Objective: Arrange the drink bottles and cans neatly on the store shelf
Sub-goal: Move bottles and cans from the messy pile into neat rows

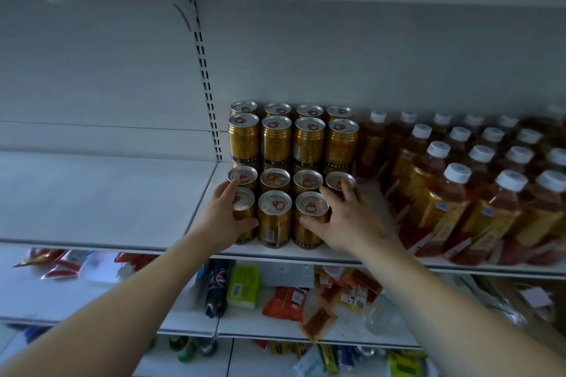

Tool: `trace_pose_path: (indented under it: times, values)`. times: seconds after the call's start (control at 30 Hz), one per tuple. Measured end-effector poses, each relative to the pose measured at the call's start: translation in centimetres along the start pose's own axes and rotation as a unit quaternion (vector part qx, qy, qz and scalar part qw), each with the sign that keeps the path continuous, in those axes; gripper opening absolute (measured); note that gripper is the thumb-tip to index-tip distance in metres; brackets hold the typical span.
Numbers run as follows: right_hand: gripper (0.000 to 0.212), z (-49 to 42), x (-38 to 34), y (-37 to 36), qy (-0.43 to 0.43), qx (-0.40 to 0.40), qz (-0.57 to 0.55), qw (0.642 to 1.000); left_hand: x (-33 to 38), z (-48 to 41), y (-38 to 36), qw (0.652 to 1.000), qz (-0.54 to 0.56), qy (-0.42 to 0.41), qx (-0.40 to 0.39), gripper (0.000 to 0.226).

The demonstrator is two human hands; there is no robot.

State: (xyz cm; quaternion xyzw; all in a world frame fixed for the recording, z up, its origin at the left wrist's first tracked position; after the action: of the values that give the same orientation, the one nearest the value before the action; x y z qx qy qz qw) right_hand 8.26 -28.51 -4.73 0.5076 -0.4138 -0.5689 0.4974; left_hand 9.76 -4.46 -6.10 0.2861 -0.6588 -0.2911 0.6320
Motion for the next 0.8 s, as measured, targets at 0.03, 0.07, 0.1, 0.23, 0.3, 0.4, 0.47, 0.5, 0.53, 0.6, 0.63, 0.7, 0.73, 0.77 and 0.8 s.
trace_pose_path:
  times: [0.03,0.07,0.1,0.23,0.3,0.4,0.47,0.5,0.53,0.6,0.63,0.7,0.73,0.77,0.8]
  values:
    - [0.093,0.0,0.0,0.1,0.001,-0.004,0.004,1.0,0.1,-0.2,0.3,1.0,-0.015,0.006,-0.015,0.099]
    - [0.095,-0.1,0.0,0.4,0.003,-0.004,0.01,1.0,0.3,-0.3,0.7,0.999,-0.042,0.007,-0.027,0.101]
    - [0.097,-0.3,0.0,0.9,0.006,0.001,0.015,1.0,0.7,-0.6,1.2,0.997,-0.075,0.002,-0.034,0.103]
    - [0.103,-2.8,-0.7,2.3,0.037,-0.028,0.003,0.999,1.9,-2.7,1.3,0.976,-0.192,-0.039,-0.092,0.121]
    - [0.102,-3.7,-1.1,1.6,0.037,-0.058,0.008,0.998,1.6,-3.4,0.3,0.963,-0.236,-0.061,-0.114,0.126]
    - [0.099,-4.1,-1.3,1.1,0.028,-0.048,0.012,0.998,1.2,-3.8,-0.3,0.958,-0.251,-0.074,-0.116,0.115]
    - [0.097,-3.9,-1.3,1.3,0.026,-0.046,0.01,0.999,1.3,-3.7,-0.1,0.958,-0.246,-0.077,-0.122,0.108]
    - [0.096,-3.7,-1.3,1.6,0.025,-0.041,0.012,0.999,1.5,-3.6,0.2,0.964,-0.227,-0.07,-0.122,0.104]
    - [0.094,-3.6,-1.4,2.0,0.025,-0.019,0.018,0.999,1.8,-3.8,0.7,0.974,-0.191,-0.055,-0.107,0.099]
    - [0.087,-3.7,-1.5,3.5,0.031,0.079,0.026,0.996,2.5,-4.8,2.4,0.995,-0.093,-0.031,-0.024,0.085]
    - [0.086,-3.9,-1.7,4.6,0.033,0.13,0.023,0.991,3.0,-5.5,3.3,0.997,-0.06,-0.034,0.021,0.082]
    - [0.087,-5.0,-2.0,6.9,0.036,0.2,0.015,0.979,3.9,-7.5,4.8,0.995,-0.039,-0.063,0.072,0.087]
    - [0.084,-5.7,-2.2,8.0,0.038,0.221,0.018,0.974,4.3,-8.4,5.3,0.994,-0.026,-0.067,0.08,0.089]
    - [0.081,-6.4,-2.4,8.9,0.039,0.237,0.024,0.97,4.7,-9.3,5.8,0.995,-0.003,-0.063,0.083,0.089]
    - [0.08,-7.2,-2.6,9.8,0.042,0.246,0.034,0.968,5.1,-10.0,6.1,0.994,0.023,-0.059,0.087,0.089]
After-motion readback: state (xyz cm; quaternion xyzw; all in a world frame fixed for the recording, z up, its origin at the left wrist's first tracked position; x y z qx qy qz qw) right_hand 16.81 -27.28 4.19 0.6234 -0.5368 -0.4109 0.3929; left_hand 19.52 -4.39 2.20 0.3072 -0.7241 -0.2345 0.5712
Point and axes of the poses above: each hand's wrist, its own z-axis away from the middle knuckle, its own y-axis out of the back of the hand, x = y × z, the point moved 3 cm from there along -z, towards the middle knuckle, and after that the axes turned 2 degrees about z, right-handed, at the moved point
